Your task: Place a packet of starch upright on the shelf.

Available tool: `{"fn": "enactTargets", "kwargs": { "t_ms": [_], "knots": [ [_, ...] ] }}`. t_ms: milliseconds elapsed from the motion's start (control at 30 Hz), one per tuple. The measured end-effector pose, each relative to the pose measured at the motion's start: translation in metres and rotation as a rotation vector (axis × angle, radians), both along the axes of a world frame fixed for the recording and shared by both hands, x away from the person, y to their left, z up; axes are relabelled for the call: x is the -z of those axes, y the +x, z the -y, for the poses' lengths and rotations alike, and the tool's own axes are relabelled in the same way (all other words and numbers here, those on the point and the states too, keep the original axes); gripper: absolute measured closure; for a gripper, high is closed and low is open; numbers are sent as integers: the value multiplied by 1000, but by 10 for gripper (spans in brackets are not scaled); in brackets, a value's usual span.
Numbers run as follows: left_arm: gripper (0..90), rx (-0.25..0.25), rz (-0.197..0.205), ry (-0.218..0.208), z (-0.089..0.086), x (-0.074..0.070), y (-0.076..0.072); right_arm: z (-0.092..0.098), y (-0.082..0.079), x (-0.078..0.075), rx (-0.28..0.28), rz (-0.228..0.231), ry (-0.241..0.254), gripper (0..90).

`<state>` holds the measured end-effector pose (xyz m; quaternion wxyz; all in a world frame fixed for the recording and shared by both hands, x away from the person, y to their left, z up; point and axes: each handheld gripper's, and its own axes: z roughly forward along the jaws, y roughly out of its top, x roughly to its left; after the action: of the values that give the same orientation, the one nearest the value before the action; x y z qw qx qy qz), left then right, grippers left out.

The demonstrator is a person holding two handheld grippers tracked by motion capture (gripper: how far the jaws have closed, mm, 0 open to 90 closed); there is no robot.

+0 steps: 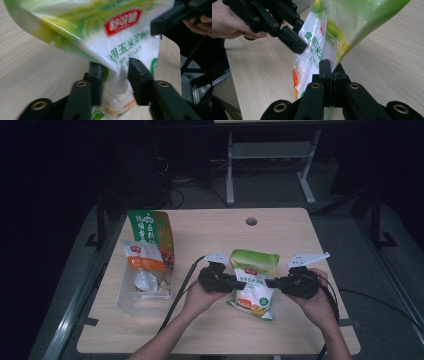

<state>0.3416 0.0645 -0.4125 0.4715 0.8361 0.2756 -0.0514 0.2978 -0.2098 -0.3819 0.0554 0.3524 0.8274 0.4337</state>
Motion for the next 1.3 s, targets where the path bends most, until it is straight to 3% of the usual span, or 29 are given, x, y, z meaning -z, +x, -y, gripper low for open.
{"fn": "enactTargets", "kwargs": {
  "t_ms": [133, 267, 367, 500, 567, 667, 867, 1067, 1200, 1300],
  "knots": [
    [794, -13, -3, 4, 0, 0, 0, -4, 0, -2, -14, 3, 4, 885],
    [835, -43, 45, 23, -3, -3, -3, -11, -1, -4, -5, 41, -5, 886],
    [863, -88, 103, 20, -13, -10, -6, -19, 0, -7, 1, 73, 2, 887],
    [887, -97, 129, 37, -20, -13, -8, -26, 4, -5, 5, 84, 18, 887],
    [888, -103, 126, 57, -25, -10, -10, -30, 7, 0, -9, 71, 15, 885],
    [887, -112, 109, 38, -28, -7, -11, -32, 9, 4, -23, 51, 22, 874],
    [885, -108, 141, 56, -28, -8, -18, -35, 8, 3, -37, 35, 5, 799],
    [874, -94, 160, 76, -29, -9, -21, -54, 9, 3, -36, 39, -69, 701],
    [861, -91, 169, 88, -30, -10, -23, -60, 11, 4, -32, 39, -92, 705],
    [813, -86, 178, 105, -31, -11, -25, -61, 10, 3, -20, 47, -106, 772]
  ]
}}
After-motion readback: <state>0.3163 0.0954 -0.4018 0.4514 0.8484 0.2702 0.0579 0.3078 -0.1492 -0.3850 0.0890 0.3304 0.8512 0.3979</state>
